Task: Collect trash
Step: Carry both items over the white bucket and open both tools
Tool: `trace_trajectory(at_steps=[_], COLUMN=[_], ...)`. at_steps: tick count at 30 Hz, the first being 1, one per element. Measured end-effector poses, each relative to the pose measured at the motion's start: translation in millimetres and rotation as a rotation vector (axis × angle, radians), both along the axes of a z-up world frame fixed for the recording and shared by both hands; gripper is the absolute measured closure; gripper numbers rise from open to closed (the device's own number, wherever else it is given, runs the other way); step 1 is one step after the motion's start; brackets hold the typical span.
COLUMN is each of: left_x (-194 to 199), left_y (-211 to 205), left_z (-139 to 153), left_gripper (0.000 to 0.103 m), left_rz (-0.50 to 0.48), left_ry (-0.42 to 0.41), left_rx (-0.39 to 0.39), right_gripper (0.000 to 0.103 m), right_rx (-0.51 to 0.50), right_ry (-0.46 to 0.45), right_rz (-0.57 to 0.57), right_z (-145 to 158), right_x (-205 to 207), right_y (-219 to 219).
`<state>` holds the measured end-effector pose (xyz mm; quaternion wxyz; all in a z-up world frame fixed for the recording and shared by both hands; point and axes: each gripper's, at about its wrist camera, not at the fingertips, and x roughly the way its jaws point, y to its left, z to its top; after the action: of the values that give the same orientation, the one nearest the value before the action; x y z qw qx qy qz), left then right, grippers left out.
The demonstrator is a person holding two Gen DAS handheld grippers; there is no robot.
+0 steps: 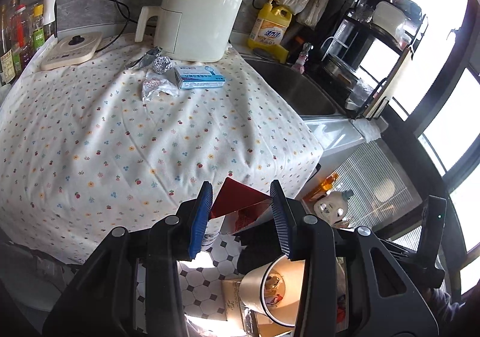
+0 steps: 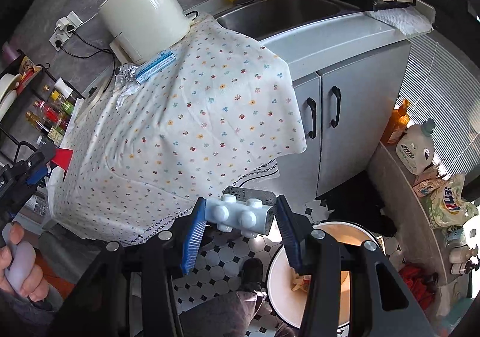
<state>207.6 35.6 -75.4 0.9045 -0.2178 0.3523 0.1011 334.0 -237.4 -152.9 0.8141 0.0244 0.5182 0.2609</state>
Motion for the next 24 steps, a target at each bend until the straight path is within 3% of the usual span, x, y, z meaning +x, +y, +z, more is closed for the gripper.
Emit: trace_trajectory(at_steps=[13, 16, 24], left_x=[-6, -5, 16], left_y=[-68, -81, -124], left_z=[-24, -30, -62], left_gripper=[0.063, 0.063, 0.063], left_rz=[-0.096, -0.127, -0.256], left_ry=[0.04, 0.044, 0.137], left_rx=[-0.047, -0.062, -0.107], right_gripper=[0.054, 0.031, 0.027], right_rx=[-0.025, -0.025, -0.037], right_ry=[0.001, -0.003, -0.008], right_rz=[-0.074, -0.093, -0.222], right_z=[-16, -15, -14], right_x=[-16, -23, -38], right_y=[-59, -74, -129])
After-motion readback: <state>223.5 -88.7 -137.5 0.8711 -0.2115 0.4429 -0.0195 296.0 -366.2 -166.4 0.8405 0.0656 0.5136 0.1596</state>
